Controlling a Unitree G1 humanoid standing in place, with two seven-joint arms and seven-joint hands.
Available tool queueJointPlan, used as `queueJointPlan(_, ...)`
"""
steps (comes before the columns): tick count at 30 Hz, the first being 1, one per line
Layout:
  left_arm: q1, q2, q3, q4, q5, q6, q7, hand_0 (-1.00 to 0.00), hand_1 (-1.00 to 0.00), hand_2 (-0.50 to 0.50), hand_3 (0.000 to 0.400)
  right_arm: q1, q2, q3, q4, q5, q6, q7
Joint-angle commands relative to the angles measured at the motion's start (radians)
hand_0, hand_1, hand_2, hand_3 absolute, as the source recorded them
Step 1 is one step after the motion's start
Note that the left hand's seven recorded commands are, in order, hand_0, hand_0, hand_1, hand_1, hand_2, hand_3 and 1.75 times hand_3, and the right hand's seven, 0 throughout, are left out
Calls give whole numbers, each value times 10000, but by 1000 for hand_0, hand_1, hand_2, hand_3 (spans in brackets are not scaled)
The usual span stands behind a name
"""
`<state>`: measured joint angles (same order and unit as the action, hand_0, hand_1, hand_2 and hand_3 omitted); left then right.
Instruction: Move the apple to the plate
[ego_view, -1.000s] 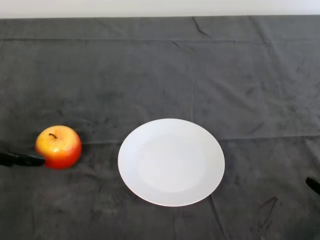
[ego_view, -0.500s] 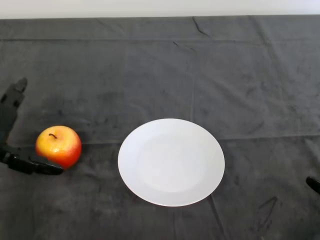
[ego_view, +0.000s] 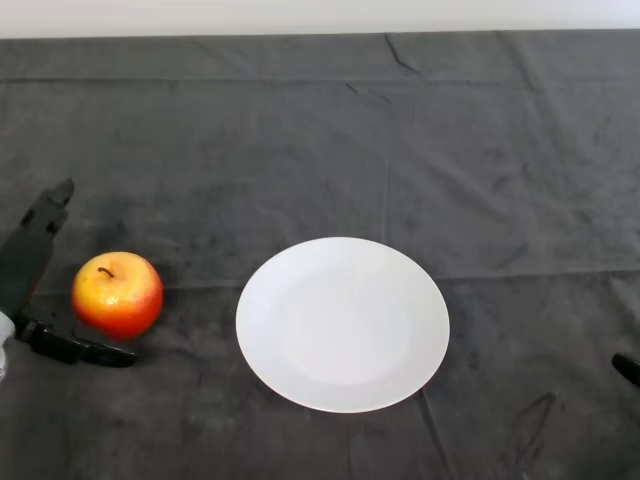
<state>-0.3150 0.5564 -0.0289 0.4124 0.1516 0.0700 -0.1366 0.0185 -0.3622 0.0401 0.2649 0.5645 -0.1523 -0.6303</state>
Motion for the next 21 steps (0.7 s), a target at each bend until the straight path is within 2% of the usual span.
queueJointPlan(1, -750, -133, -153, 471, 190, -297, -106, 0, 0, 0, 0, -82, 343, -143, 406, 240, 498, 58)
queueJointPlan(8, -1074, -268, -139, 1246, 281, -718, 62, 0, 0, 0, 0, -83, 336, -133, 408, 249, 493, 52)
queueJointPlan(9, -1116, -291, -131, 1339, 294, -770, 105, -733, -494, -120, 293, -83, 335, -131, 408, 251, 492, 51)
queueJointPlan(10, -1158, -307, -120, 1411, 302, -807, 138, -733, -494, -120, 293, -83, 334, -129, 409, 252, 491, 50)
queueJointPlan(11, -1201, -321, -100, 1477, 305, -842, 173, -1000, -1000, 0, 400, -83, 333, -128, 409, 254, 490, 49)
queueJointPlan(21, -1270, -410, 160, 1499, 259, -1059, 502, -1000, -1000, 0, 400, -84, 325, -114, 412, 267, 482, 40)
